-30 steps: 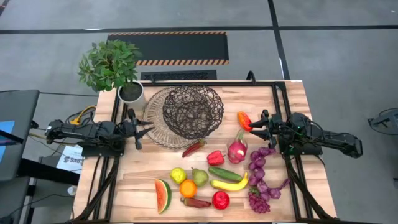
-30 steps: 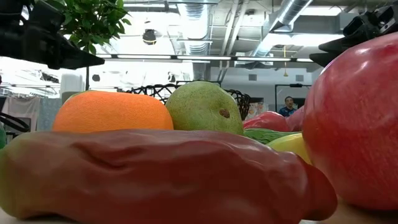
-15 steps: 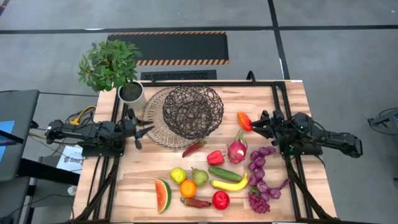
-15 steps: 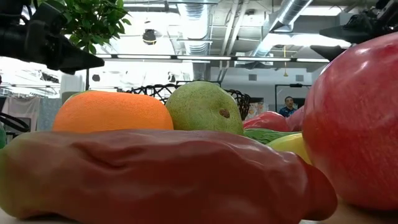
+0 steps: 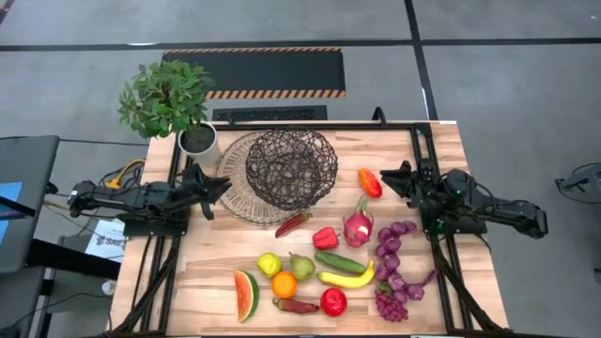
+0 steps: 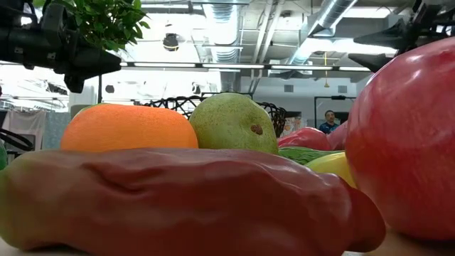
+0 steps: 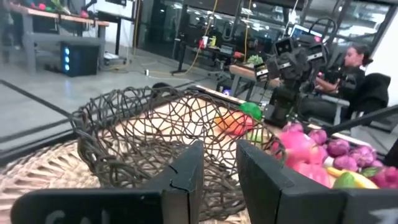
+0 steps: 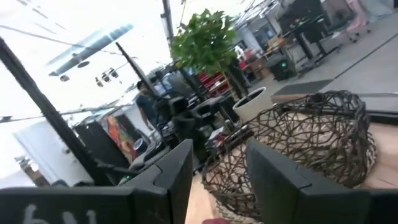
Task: Build produce basket
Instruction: Put the mango into the wire basket
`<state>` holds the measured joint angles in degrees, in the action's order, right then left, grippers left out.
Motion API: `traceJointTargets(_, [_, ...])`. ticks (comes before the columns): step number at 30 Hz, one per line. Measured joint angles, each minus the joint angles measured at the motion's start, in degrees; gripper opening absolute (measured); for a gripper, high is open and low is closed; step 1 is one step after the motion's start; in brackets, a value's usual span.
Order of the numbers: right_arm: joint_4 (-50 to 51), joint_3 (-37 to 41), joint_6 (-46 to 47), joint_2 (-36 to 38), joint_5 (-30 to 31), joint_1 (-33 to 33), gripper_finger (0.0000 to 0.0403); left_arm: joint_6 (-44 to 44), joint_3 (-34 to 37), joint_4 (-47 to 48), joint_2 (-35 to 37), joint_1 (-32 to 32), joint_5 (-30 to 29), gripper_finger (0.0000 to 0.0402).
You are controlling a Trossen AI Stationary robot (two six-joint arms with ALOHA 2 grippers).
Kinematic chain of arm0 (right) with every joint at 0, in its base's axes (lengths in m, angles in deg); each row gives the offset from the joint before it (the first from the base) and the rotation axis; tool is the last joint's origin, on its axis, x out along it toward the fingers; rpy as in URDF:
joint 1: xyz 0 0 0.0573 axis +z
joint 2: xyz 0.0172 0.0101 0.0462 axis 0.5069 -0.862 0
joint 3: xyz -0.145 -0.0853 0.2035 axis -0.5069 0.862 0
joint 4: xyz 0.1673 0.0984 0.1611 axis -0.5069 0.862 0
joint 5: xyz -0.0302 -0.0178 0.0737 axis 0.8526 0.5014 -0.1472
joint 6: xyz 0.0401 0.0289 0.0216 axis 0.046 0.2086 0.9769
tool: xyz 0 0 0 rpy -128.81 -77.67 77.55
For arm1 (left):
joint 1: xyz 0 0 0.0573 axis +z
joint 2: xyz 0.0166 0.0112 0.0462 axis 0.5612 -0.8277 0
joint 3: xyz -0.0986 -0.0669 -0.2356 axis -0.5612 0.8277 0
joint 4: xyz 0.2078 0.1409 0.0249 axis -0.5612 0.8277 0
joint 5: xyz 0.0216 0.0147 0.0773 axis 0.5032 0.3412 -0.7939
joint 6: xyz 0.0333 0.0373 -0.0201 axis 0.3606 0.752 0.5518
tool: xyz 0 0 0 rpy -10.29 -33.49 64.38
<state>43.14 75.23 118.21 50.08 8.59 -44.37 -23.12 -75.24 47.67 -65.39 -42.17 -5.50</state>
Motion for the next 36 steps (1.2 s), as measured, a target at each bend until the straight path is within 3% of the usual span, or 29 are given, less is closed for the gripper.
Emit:
traceJointTargets(4, [-0.02,-0.02,2.16,0.0,0.37,0.19,0.0176,-0.5,-0.09,-0.59,0.0,0.0,1.95,0.0092])
traceJointTargets(8, [-0.02,-0.07,1.46,-0.02,0.87,1.1,0.0186,-3.11,-0.09,-0.99,0.0,-0.02,2.92,0.0131])
traceJointTargets(12, [-0.07,-0.09,0.78,-0.02,5.03,1.09,0.0206,-4.37,-0.11,-2.69,0.0,-0.02,3.1,0.0198])
traceJointTargets(18, [0.12,-1.55,-4.33,-0.78,6.67,1.07,0.0258,-4.38,-0.18,-7.29,0.0,-0.02,3.11,0.0319])
traceJointTargets(23, [1.8,-8.02,-10.61,-6.36,9.22,1.07,0.0293,-4.66,-0.93,-9.06,0.0,-0.02,3.58,0.0368])
traceJointTargets(26, [9.09,-14.71,-13.63,-12.61,10.54,1.05,0.0303,-4.72,-2.97,-6.88,-0.54,-0.02,3.95,0.0372])
traceJointTargets(30, [27.47,-25.92,-13.69,-23.82,15.95,1.03,0.0307,-4.83,-7.26,-3.49,-3.03,-0.02,4.02,0.0372])
traceJointTargets(36, [51.32,-37.17,-6.06,-43.54,19.71,0.22,0.0307,-5.55,-13.35,3.07,-9.51,0.0,1.05,0.0369])
